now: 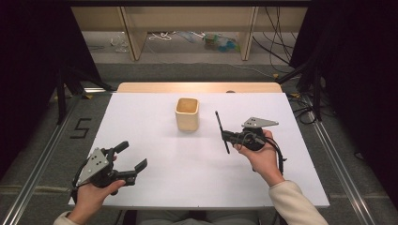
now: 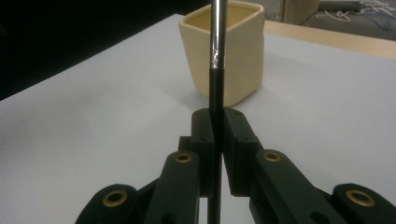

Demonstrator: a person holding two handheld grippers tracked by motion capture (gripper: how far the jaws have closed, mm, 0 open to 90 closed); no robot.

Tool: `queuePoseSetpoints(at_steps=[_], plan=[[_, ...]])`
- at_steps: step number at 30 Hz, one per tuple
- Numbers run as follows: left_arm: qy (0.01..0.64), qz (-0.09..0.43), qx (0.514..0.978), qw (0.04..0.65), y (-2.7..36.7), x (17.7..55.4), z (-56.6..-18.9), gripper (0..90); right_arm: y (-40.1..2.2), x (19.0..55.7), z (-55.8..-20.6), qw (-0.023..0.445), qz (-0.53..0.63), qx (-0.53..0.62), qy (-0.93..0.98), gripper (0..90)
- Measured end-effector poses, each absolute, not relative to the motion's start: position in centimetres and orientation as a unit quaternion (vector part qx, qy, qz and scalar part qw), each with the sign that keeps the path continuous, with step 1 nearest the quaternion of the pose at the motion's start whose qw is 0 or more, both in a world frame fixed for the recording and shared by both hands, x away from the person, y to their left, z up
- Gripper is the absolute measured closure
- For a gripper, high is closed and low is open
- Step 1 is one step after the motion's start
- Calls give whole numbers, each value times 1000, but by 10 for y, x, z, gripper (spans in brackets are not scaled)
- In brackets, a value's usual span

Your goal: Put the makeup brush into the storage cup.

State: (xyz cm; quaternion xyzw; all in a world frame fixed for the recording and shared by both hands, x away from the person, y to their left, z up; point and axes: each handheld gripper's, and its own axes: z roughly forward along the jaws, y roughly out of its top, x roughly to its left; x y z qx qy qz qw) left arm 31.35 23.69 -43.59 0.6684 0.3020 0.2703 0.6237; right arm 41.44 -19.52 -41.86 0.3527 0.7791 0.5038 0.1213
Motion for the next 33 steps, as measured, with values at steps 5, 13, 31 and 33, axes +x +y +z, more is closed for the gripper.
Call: queuePoseSetpoints(at_steps=[5, 13, 31, 33], plan=[[301, 271, 668, 624, 237, 314, -436, 78, -195, 412, -418, 125, 527, 339, 769, 841], [303, 269, 667, 625, 237, 314, -436, 78, -192, 409, -418, 140, 544, 323, 762, 841], [303, 268, 667, 625, 237, 314, -436, 78, -185, 406, -419, 150, 570, 296, 751, 841], [303, 268, 667, 626, 237, 314, -436, 78, -184, 405, -419, 148, 575, 297, 748, 841]])
